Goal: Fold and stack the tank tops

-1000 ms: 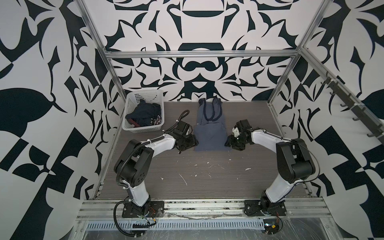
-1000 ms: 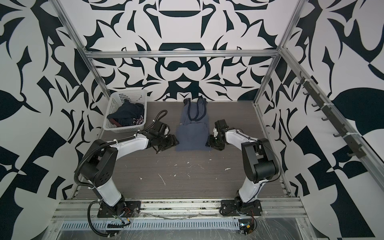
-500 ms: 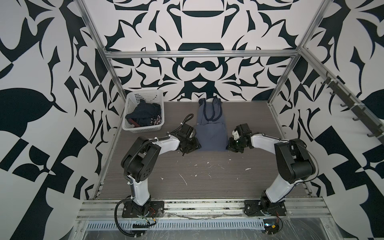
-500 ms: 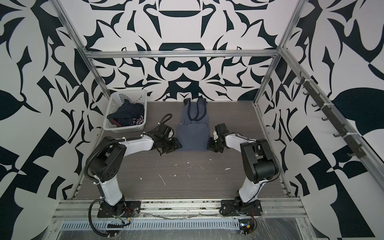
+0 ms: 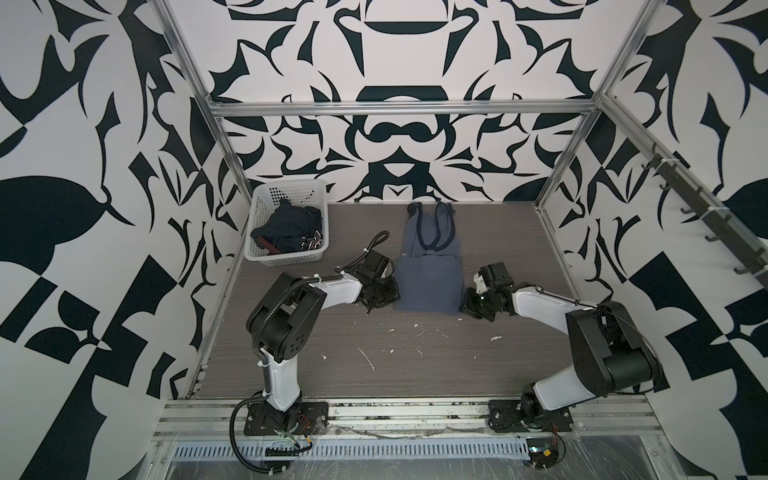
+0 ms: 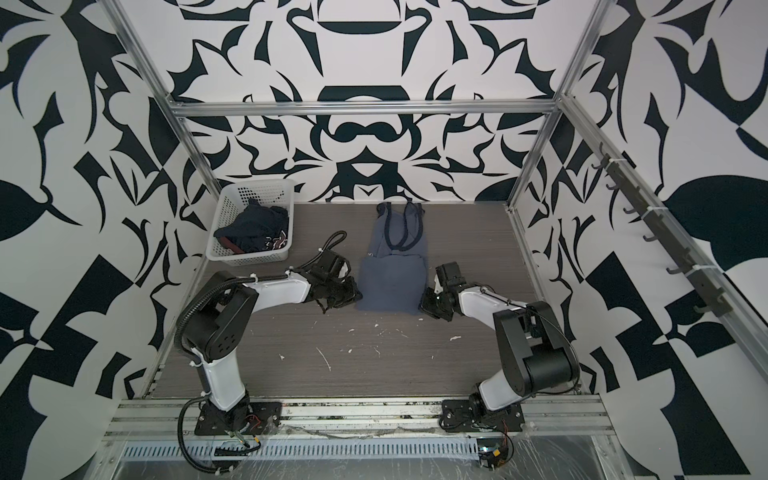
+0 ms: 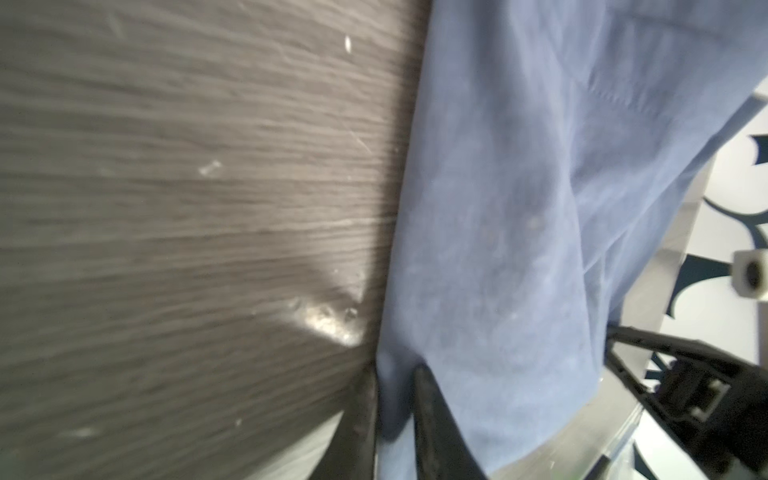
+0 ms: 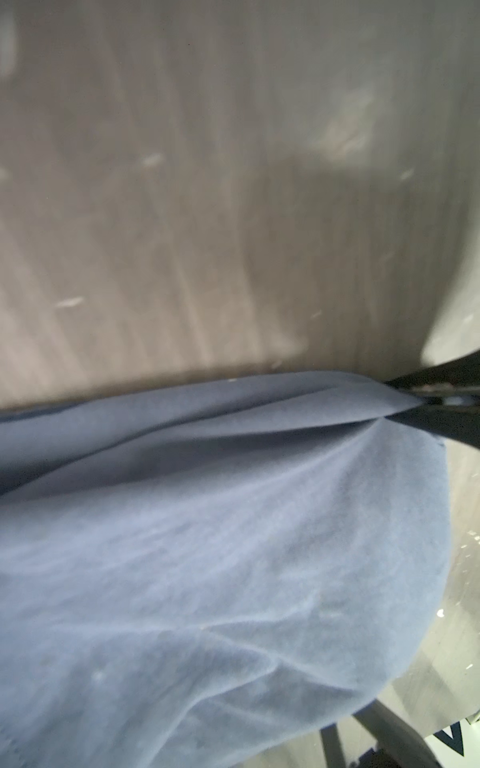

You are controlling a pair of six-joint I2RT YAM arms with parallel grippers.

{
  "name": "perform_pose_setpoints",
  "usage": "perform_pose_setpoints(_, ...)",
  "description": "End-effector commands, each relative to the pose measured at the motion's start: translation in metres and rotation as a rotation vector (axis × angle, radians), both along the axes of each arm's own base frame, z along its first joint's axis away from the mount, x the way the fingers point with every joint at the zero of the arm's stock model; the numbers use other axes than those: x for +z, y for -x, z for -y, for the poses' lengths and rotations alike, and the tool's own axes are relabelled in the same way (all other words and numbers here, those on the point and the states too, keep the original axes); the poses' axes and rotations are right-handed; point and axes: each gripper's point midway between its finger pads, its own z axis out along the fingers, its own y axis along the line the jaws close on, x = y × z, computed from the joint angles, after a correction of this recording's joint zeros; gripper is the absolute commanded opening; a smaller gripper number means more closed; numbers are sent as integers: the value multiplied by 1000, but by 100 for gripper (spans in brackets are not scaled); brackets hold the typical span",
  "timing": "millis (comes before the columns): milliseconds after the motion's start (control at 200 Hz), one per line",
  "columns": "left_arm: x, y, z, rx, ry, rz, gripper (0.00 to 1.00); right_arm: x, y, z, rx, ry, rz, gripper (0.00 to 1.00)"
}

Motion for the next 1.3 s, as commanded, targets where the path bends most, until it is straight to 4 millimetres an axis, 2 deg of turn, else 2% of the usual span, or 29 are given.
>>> perform_pose_setpoints(0, 3, 11, 1, -5, -7, 15, 13, 3, 10, 5, -28, 9, -5, 0)
perform_pose_setpoints(155, 22, 25, -2, -12, -22, 75, 9, 5, 22, 6, -29, 11, -9, 0)
perform_pose_setpoints(235, 26, 27, -10, -17, -59, 84, 19, 3, 28, 9, -15, 35, -25, 0)
perform_pose_setpoints(325, 34, 14, -20, -20, -112, 116, 35, 14, 25, 14, 19, 80, -6, 23)
perform_pose_setpoints(390, 43, -3, -21, -18, -100, 140, 44, 31, 14, 24, 37, 156, 39, 39)
perform_pose_setpoints(440, 48, -18, -21, -8, -91, 155, 50, 46, 4, 27, 52, 185, 80, 45)
perform_pose_setpoints(535, 50, -43, -12, -51, -102, 163, 56, 70, -22, 27, 71, 205, 149, 50)
perform_pose_setpoints(575, 49, -52, -7, -71, -106, 172, 58, 77, -35, 24, 78, 203, 171, 51)
perform_pose_setpoints(690, 40, -73, 2, -82, -128, 166, 58, 78, -68, 16, 87, 189, 172, 50)
perform_pose_setpoints(860, 23, -86, 6, -86, -168, 141, 57, 64, -102, 8, 86, 187, 150, 48)
perform_pose_setpoints(995, 16, -90, 9, -86, -165, 137, 55, 51, -116, 6, 95, 200, 128, 47)
perform_pose_setpoints(1075, 16, -93, 13, -86, -154, 143, 49, 45, -122, 3, 105, 192, 126, 45)
perform_pose_setpoints(1195, 15, -99, 20, -92, -131, 150, 44, 40, -131, -3, 120, 172, 133, 40)
perform_pose_setpoints(1295, 13, -105, 27, -100, -118, 149, 38, 36, -136, -4, 122, 176, 124, 30)
